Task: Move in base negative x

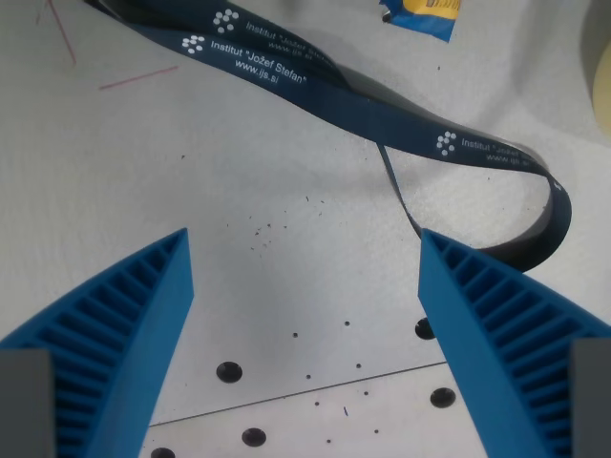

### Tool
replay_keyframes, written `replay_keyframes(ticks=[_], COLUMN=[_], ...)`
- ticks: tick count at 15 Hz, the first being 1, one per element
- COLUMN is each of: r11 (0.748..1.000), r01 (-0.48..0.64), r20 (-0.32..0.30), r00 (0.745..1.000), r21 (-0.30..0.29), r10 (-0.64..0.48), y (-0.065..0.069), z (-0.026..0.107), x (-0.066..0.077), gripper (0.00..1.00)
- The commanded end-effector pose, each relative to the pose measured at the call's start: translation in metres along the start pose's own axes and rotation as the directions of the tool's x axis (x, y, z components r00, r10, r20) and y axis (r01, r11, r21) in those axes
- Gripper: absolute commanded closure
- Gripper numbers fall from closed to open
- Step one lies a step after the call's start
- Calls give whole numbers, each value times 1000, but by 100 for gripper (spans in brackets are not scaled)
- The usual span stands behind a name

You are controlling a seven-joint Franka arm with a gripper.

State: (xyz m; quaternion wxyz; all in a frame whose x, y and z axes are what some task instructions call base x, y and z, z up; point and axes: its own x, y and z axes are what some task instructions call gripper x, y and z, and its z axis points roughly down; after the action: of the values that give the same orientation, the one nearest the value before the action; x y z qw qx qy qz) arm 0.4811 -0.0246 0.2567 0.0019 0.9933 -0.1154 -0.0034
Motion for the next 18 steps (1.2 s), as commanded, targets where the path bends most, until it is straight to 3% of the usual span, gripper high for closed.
replay_keyframes(ticks=[1,18], r11=[1000,1000], r01=[-1,-1], r20=[-3,-3], r00=[1000,1000], r21=[1,1], r10=[1,1], y=[2,42], z=[-1,7], x=[-5,-90], gripper=[0,0])
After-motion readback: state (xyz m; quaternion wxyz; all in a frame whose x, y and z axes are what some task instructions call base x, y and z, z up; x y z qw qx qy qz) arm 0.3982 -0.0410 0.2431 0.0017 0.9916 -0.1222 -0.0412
